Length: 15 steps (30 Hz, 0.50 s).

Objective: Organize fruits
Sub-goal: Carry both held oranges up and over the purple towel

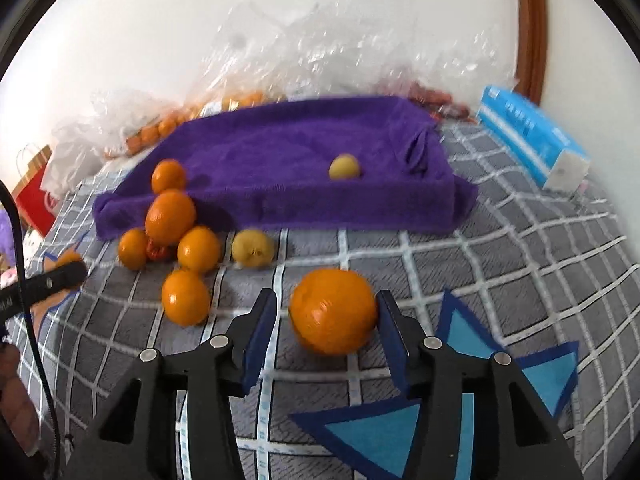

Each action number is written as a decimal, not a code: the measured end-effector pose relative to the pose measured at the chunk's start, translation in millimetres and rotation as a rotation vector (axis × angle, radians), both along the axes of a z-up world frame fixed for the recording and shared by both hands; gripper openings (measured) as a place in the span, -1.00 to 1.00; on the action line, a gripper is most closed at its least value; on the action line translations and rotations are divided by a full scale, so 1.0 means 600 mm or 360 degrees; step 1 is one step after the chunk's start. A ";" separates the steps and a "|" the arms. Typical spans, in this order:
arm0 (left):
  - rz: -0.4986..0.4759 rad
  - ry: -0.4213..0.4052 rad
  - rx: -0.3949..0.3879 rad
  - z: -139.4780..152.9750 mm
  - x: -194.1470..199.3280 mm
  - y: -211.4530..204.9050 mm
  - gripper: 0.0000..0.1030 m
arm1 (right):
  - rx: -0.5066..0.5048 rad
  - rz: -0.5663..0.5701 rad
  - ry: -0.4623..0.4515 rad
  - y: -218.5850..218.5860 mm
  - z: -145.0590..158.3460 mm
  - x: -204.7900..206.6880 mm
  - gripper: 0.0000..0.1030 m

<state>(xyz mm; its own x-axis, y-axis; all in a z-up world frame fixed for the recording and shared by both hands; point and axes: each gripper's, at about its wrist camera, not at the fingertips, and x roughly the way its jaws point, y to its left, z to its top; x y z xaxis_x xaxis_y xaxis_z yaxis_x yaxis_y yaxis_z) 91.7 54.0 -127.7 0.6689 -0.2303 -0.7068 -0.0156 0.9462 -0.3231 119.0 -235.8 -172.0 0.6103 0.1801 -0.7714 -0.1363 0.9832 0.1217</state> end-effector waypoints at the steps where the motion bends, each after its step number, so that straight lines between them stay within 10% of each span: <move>1: -0.0001 -0.0003 0.0000 0.002 0.001 -0.001 -0.37 | -0.0006 -0.0008 0.0000 0.000 0.000 0.000 -0.11; 15: 0.0005 -0.0052 0.0013 0.042 0.036 -0.009 -0.37 | 0.0127 0.0004 -0.0147 -0.008 0.048 0.010 -0.18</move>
<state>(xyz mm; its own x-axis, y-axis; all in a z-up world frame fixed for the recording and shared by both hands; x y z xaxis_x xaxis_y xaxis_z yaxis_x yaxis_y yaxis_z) 113.1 48.8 -102.5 0.6924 -0.2224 -0.6864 -0.0084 0.9488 -0.3159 124.7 -240.5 -143.5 0.6777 0.2401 -0.6950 -0.1529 0.9705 0.1862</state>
